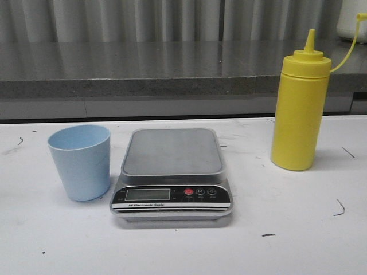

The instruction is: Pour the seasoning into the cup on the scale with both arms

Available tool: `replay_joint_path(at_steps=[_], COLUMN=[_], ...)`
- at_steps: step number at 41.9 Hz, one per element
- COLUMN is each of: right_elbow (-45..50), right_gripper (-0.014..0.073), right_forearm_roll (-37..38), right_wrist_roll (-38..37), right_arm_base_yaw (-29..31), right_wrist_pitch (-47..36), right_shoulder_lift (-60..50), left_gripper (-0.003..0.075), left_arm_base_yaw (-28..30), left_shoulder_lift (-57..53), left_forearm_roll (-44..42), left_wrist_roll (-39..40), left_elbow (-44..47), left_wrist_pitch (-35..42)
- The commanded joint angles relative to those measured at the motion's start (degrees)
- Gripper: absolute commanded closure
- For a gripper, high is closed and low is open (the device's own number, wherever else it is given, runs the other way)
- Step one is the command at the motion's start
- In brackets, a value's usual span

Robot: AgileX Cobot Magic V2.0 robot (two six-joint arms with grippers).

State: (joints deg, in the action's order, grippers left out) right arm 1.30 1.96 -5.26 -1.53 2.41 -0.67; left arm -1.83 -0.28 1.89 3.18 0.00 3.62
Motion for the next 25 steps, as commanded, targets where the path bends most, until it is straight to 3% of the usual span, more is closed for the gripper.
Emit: replay_joint_path(at_steps=[1, 8, 17, 25], right_elbow=[-4.82, -13.7, -26.0, -32.7], right_gripper=[0.071, 0.071, 0.071, 0.071], right_forearm_roll=[0.72, 0.77, 1.63, 1.7], right_wrist_roll=[0.4, 0.4, 0.46, 0.46], right_arm_base_yaw=[0.34, 0.34, 0.34, 0.34], right_wrist_pitch=[-3.75, 1.99, 13.53, 24.13], right_shoulder_lift=[-0.85, 0.3, 8.36, 18.09], left_gripper=[0.074, 0.074, 0.074, 0.074], left_arm_base_yaw=[0.14, 0.14, 0.14, 0.14], left_shoulder_lift=[-0.76, 0.42, 8.44, 17.0], left_forearm_roll=[1.23, 0.99, -1.89, -1.89], left_wrist_roll=[0.25, 0.25, 0.25, 0.25], left_elbow=[-4.02, -15.34, -31.44, -38.09], left_wrist_pitch=[4.14, -3.62, -19.19, -28.79])
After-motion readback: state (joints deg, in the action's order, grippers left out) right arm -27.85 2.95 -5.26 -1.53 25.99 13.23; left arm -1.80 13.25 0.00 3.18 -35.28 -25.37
